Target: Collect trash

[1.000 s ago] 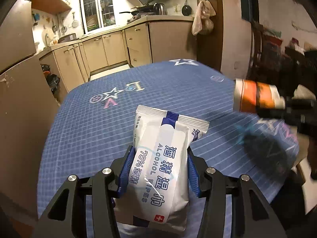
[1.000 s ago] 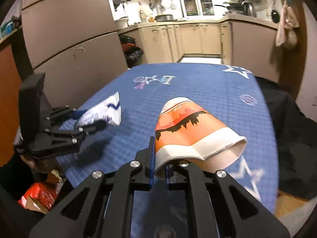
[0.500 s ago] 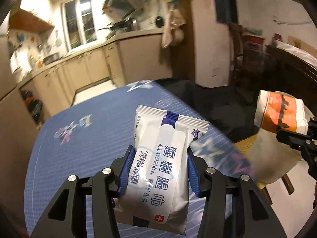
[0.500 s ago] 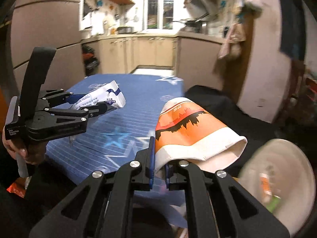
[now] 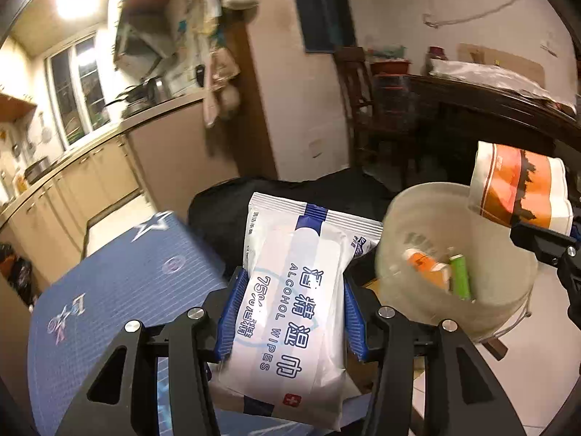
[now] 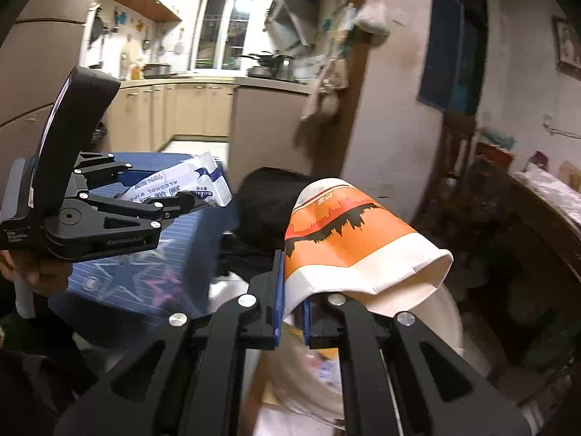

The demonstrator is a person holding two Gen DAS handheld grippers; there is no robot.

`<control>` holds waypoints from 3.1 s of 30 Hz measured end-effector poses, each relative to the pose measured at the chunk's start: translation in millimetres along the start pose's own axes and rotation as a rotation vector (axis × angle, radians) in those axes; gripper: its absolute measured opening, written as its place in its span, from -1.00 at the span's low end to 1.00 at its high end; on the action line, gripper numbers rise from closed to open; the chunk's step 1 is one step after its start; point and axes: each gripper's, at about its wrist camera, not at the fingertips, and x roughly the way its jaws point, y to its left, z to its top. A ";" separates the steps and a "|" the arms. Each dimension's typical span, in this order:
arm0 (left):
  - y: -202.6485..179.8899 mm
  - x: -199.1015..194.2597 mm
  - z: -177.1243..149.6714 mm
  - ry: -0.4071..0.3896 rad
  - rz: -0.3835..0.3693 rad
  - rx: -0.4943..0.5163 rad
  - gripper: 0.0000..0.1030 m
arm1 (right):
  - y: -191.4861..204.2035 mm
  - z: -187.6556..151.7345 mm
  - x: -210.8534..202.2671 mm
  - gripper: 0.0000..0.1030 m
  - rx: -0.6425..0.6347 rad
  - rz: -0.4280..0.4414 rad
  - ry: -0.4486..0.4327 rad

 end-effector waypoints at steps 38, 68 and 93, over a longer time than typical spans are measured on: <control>-120.2 80.8 49.6 0.045 -0.152 0.164 -0.01 | -95.6 -25.7 27.4 -0.87 -0.064 -0.234 0.192; -105.4 77.4 72.5 -0.022 -0.275 0.084 0.32 | -114.0 -8.4 45.3 -0.33 -0.048 -0.140 0.216; -103.2 21.0 44.2 -0.148 -0.210 0.073 0.71 | -102.6 -39.9 -18.1 0.89 0.276 -0.193 0.051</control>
